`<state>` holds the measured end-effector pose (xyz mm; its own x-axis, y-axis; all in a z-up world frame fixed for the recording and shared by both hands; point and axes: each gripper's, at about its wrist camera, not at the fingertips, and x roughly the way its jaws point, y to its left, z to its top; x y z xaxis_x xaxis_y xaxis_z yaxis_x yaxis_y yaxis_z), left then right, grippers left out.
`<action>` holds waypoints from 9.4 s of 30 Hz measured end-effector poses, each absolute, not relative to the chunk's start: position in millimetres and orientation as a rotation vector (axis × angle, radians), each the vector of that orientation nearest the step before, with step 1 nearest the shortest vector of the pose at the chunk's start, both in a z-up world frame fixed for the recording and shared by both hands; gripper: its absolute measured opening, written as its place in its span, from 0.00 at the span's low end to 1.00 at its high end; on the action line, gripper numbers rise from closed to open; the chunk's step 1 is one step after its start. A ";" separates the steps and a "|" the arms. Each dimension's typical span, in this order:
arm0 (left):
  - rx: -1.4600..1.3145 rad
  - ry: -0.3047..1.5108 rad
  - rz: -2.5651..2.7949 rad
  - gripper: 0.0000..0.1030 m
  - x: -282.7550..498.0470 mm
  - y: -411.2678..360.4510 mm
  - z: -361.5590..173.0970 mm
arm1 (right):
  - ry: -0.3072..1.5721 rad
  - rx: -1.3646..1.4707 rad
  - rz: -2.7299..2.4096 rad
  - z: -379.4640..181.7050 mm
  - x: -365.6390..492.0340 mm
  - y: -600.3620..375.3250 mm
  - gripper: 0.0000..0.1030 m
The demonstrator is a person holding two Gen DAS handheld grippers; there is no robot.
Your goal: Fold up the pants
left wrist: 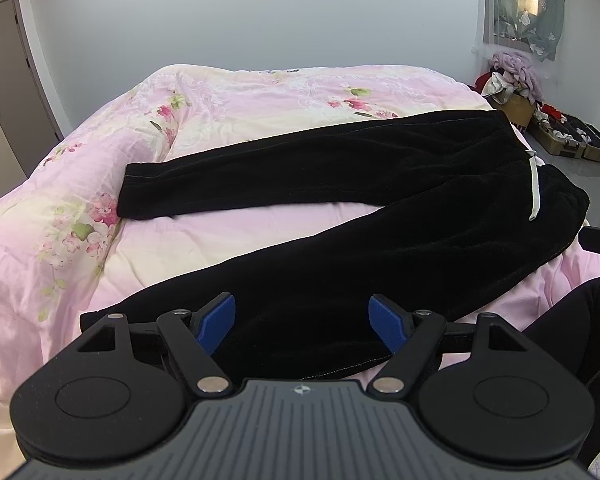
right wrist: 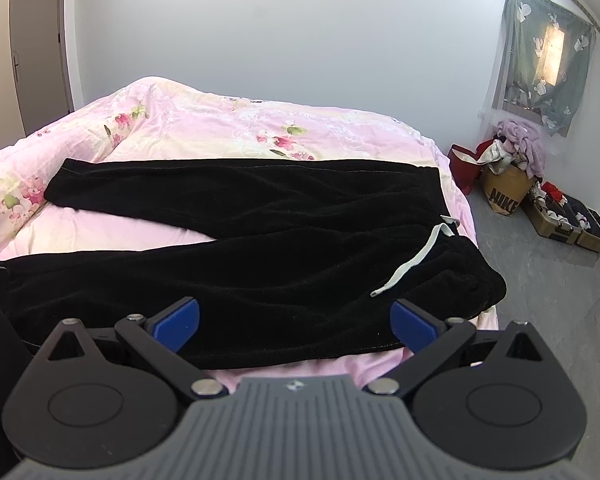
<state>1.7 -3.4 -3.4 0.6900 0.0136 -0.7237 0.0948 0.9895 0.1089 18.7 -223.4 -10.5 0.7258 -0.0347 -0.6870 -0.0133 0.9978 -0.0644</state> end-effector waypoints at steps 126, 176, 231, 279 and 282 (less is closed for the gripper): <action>0.217 1.101 -0.351 0.54 179.0 80.4 -54.7 | 1.151 -0.557 0.480 -178.3 315.7 -120.3 0.09; 0.903 1.392 -0.532 0.65 76.7 171.3 -135.5 | 1.099 -0.500 -0.078 -108.7 193.7 -364.3 0.79; 0.333 1.181 0.225 0.14 189.8 220.9 25.5 | 0.805 -0.976 0.147 -127.8 144.2 -337.2 0.20; 0.253 1.043 0.202 0.69 422.2 261.1 20.3 | 1.078 -0.777 0.020 -192.3 461.7 -339.8 0.23; 0.267 1.070 0.146 0.71 411.4 258.5 14.3 | 1.066 -0.771 0.019 -182.6 459.3 -340.3 0.28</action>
